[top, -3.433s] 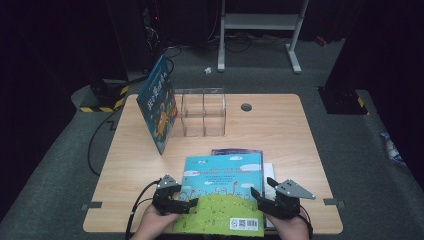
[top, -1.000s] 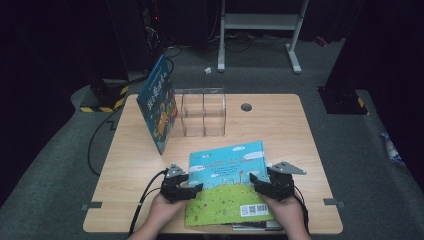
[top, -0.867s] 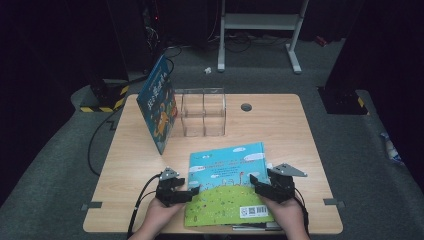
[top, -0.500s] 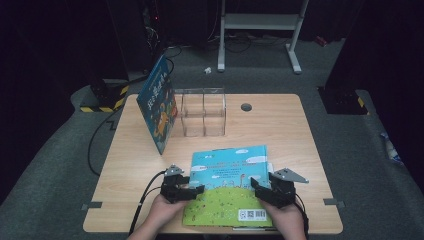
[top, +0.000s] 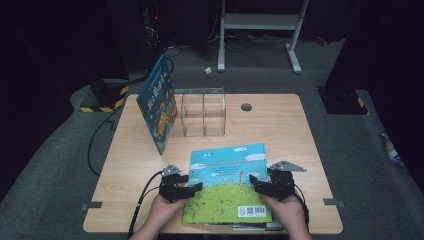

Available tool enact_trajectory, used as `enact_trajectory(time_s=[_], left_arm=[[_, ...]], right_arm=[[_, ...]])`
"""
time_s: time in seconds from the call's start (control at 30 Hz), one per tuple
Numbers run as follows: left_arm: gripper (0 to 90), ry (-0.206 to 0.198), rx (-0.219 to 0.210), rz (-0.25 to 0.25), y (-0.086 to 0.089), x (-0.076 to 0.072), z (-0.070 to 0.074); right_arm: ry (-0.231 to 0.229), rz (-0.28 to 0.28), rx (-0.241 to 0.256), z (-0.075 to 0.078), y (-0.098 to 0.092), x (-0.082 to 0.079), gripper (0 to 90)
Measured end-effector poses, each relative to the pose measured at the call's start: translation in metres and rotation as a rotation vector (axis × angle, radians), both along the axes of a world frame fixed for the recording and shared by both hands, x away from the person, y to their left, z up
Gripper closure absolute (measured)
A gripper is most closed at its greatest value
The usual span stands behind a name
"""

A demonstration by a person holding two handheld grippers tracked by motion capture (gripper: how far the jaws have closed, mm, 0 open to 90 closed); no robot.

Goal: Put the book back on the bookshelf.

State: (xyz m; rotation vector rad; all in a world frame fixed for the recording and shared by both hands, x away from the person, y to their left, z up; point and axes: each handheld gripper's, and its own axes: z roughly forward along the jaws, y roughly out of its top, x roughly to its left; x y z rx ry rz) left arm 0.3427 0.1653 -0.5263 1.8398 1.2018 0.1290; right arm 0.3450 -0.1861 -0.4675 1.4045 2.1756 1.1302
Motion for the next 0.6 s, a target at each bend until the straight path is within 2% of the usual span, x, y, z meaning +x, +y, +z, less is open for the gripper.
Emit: enact_trajectory(time_s=[0.1,0.23,0.3,0.4,0.6], left_arm=[[24.8,-0.009,0.0,0.0,0.0,-0.001,-0.001],[24.8,-0.011,-0.001,-0.002,0.0,-0.001,-0.001],[24.8,-0.011,-0.001,-0.002,0.0,-0.002,-0.001],[24.8,-0.01,0.0,-0.001,0.0,-0.002,-0.001],[24.0,-0.013,0.002,-0.005,0.0,-0.002,-0.001]], right_arm=[[0.009,0.004,-0.009,0.001,0.002,0.001,25.9],[0.048,0.014,0.048,-0.001,-0.002,0.004,28.2],[0.056,0.016,0.057,-0.002,-0.001,0.006,28.2],[0.049,0.019,0.054,-0.002,-0.001,0.005,31.5],[-0.003,0.042,0.074,-0.001,-0.01,-0.002,40.4]])
